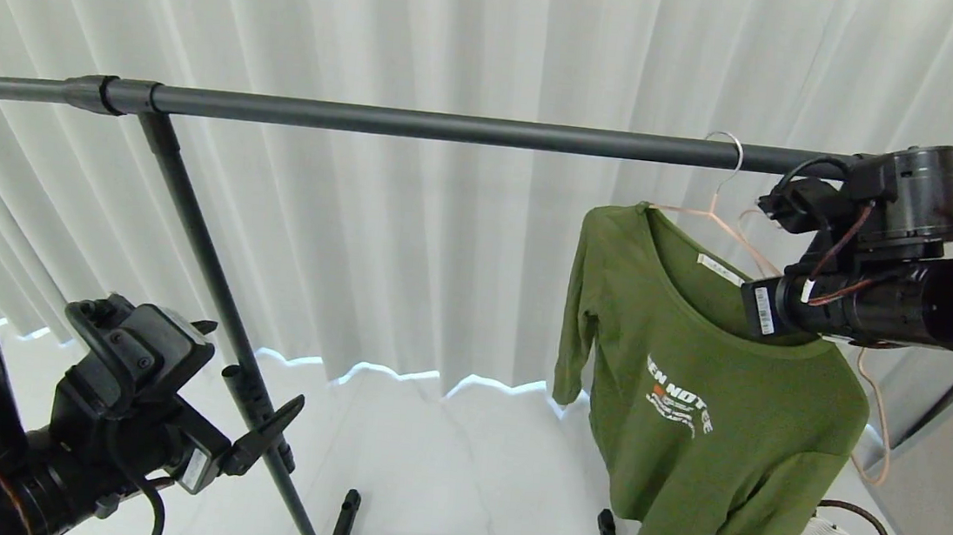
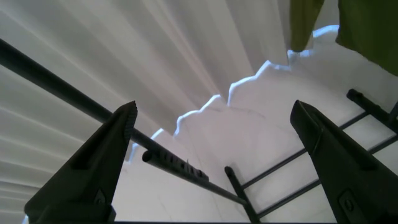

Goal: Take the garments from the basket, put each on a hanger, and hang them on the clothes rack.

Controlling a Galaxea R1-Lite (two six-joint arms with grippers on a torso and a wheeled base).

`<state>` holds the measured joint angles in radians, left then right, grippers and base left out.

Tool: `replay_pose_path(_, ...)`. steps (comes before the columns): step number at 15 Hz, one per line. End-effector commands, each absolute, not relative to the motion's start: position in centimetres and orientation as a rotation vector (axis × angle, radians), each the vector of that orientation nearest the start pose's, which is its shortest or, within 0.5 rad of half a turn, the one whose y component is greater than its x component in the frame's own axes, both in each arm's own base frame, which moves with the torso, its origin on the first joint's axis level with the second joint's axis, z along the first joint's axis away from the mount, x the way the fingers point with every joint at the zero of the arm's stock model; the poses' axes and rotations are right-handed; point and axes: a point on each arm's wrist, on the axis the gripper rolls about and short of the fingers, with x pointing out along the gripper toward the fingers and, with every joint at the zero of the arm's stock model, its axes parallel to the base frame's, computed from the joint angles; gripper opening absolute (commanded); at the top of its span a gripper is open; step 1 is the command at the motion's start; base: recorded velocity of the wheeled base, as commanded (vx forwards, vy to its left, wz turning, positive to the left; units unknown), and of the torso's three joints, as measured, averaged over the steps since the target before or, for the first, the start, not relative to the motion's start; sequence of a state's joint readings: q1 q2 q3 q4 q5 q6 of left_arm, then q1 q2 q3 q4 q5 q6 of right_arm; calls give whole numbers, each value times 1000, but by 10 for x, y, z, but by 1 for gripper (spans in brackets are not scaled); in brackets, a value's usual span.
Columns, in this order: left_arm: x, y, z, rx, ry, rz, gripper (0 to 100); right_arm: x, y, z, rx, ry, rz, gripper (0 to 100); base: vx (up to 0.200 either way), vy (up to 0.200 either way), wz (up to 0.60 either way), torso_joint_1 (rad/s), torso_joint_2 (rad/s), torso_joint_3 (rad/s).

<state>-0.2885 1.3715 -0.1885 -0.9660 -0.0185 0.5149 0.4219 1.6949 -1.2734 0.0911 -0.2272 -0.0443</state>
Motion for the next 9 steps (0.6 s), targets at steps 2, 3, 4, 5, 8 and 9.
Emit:
replay_pose_path(2,169,-51,139,539,134,-354,100,292,126,242,-209,484,203,0,0,0,0,0,0,0)
replay_pose_path(3,170,-50,138,541,136,-350,100,292,126,242,-208,484,203,100,0,0,0,0,0,0)
replay_pose_path(4,170,-50,138,543,136,-348,100,292,126,243,-207,482,203,100,0,0,0,0,0,0)
replay_pose_path(5,170,-50,138,543,136,-348,100,291,125,244,-205,476,203,100,0,0,0,0,0,0)
replay_pose_path(8,170,-49,139,543,140,-320,100,275,120,259,-190,431,208,100,0,0,0,0,0,0)
replay_pose_path(9,169,-48,140,542,140,-297,100,264,117,266,-186,408,215,100,0,0,0,0,0,0)
